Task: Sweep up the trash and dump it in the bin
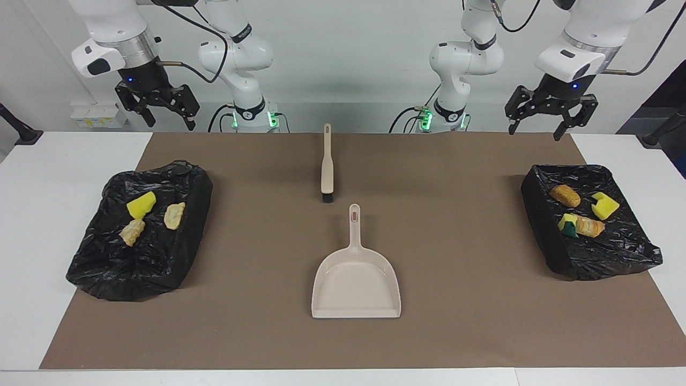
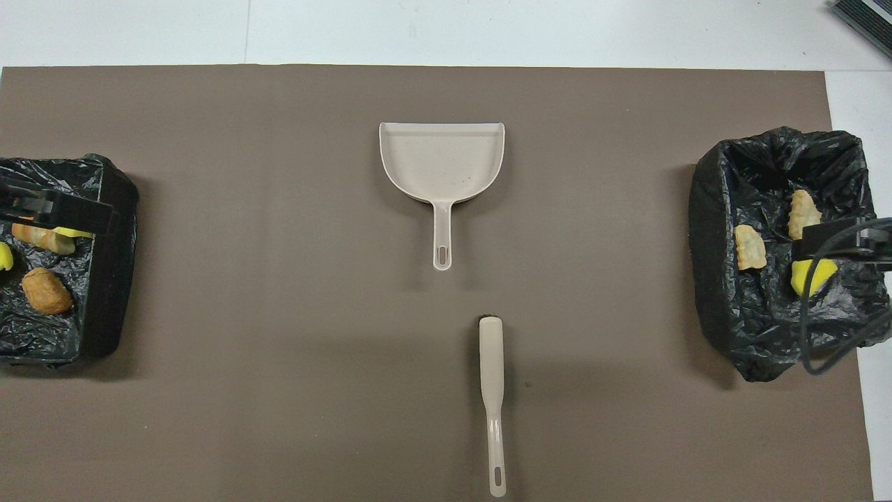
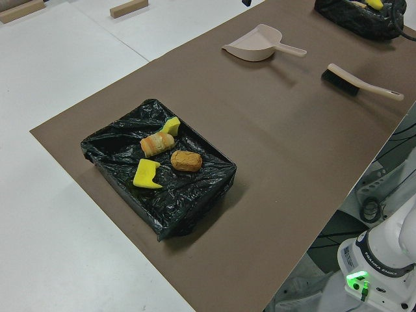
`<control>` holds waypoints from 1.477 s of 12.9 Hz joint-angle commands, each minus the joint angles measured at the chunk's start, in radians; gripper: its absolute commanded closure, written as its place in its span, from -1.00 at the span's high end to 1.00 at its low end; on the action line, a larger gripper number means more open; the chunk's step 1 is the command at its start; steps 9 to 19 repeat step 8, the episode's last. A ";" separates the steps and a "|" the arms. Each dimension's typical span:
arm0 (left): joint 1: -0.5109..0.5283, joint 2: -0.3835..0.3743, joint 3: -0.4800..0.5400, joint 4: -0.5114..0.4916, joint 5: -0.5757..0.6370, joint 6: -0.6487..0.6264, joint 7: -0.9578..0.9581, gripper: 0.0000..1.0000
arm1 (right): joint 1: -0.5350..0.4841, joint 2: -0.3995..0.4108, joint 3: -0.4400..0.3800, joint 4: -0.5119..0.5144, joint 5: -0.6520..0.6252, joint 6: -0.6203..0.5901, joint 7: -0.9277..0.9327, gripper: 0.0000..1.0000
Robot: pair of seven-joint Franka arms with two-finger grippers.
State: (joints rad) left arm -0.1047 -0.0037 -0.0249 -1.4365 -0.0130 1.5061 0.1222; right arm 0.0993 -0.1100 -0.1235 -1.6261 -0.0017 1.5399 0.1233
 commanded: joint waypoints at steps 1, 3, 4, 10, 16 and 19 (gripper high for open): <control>0.019 -0.035 -0.009 -0.016 -0.024 -0.023 0.011 1.00 | -0.006 -0.014 0.005 -0.012 0.020 0.006 0.001 1.00; 0.020 -0.041 -0.009 -0.022 -0.024 -0.029 0.011 1.00 | -0.006 -0.014 0.005 -0.014 0.019 0.006 0.001 1.00; 0.022 -0.042 -0.004 -0.025 -0.024 -0.029 0.013 1.00 | -0.006 -0.014 0.004 -0.015 0.019 0.006 0.001 1.00; 0.023 -0.064 -0.003 -0.055 -0.024 -0.033 0.010 1.00 | -0.006 -0.014 0.004 -0.017 0.017 0.006 0.001 1.00; 0.023 -0.064 -0.003 -0.055 -0.024 -0.033 0.010 1.00 | -0.006 -0.014 0.004 -0.017 0.017 0.006 0.001 1.00; 0.023 -0.064 -0.003 -0.055 -0.024 -0.033 0.010 1.00 | -0.006 -0.014 0.004 -0.017 0.017 0.006 0.001 1.00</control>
